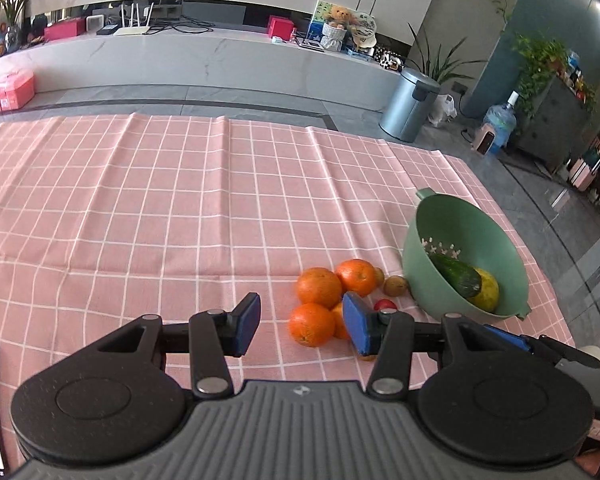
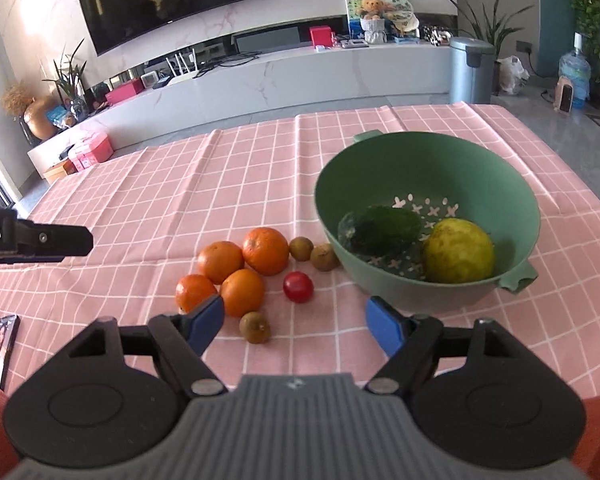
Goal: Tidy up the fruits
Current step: 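Move both tools back toward the cluster of oranges, then grasp an orange with the left tool while the right tool grasps another orange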
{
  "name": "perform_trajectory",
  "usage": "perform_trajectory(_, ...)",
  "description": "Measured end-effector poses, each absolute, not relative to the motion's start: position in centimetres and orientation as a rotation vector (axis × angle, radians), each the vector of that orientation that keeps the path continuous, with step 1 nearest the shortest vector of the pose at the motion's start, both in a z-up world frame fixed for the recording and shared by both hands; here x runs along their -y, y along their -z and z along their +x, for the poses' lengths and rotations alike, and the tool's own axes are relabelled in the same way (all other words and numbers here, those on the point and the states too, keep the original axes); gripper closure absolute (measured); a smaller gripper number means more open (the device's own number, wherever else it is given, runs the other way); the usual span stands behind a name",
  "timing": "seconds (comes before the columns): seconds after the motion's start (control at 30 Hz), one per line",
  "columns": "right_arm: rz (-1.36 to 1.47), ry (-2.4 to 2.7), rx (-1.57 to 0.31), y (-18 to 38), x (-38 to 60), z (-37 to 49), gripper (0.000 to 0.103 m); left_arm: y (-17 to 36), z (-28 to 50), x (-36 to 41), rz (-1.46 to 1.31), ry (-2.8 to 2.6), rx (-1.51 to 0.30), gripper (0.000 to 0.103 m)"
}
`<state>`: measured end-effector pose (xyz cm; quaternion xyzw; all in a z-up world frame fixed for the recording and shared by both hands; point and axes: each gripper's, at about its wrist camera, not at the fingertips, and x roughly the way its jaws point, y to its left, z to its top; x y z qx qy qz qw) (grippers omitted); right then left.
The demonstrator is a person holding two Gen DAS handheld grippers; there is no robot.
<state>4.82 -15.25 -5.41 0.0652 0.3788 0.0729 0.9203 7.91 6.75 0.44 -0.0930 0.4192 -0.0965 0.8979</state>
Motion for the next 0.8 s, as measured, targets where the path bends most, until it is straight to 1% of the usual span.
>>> perform_trajectory(0.1, 0.108, -0.159, -0.765, 5.8, 14.8, 4.8, 0.034, 0.7, 8.3, -7.3, -0.231, 0.208, -0.9, 0.047)
perform_trajectory(0.2, 0.113, -0.197, -0.773, 6.3, 14.6, 5.3, 0.04, 1.8, 8.7, -7.1, -0.237, 0.204, -0.926, 0.047)
perform_trajectory(0.27, 0.102, -0.207, -0.778, 6.7, 14.4, 5.5, 0.042, 2.4, 8.9, -6.6, -0.216, 0.214, -0.934, 0.047)
perform_trajectory(0.33, 0.079, -0.209, -0.786, 7.0, 14.1, 5.9, 0.05, 3.0, 8.9, -6.0, -0.207, 0.239, -0.941, 0.047)
perform_trajectory(0.4, 0.074, -0.214, -0.799, 7.4, 14.0, 6.4, 0.055, 3.8, 9.2, -5.4, -0.209, 0.259, -0.949, 0.047)
perform_trajectory(0.57, 0.083, -0.221, -0.812, 8.4, 14.0, 7.3, 0.057, 5.8, 10.0, -4.9, -0.197, 0.247, -0.981, 0.047)
perform_trajectory(0.8, 0.125, -0.229, -0.816, 9.1, 14.3, 8.1, 0.057, 7.2, 10.9, -4.3, -0.183, 0.249, -0.994, 0.047)
